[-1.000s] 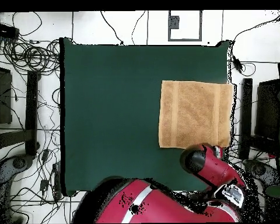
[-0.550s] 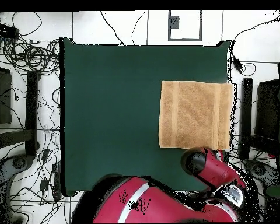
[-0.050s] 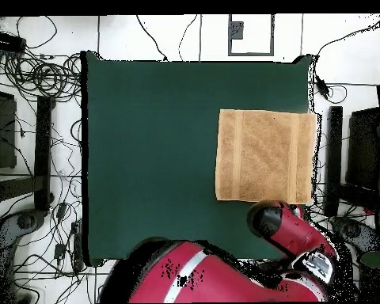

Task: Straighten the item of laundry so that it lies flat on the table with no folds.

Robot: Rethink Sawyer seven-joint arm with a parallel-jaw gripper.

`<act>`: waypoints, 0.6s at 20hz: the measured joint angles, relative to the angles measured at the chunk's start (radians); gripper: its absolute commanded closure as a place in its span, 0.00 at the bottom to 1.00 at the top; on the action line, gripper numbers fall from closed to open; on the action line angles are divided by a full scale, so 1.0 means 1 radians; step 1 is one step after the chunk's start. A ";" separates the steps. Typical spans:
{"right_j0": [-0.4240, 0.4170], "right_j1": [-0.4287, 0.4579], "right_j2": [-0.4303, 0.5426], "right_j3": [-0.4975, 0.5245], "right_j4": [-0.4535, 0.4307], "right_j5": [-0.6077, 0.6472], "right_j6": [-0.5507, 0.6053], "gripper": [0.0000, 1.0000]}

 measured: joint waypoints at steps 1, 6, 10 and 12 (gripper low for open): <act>-0.004 -0.005 0.004 0.000 -0.001 0.002 0.000 0.00; -0.104 -0.131 0.106 0.000 -0.044 0.054 0.000 0.00; -0.136 -0.194 0.143 -0.005 -0.070 0.086 0.000 0.00; -0.157 -0.232 0.175 -0.005 -0.085 0.100 0.000 0.00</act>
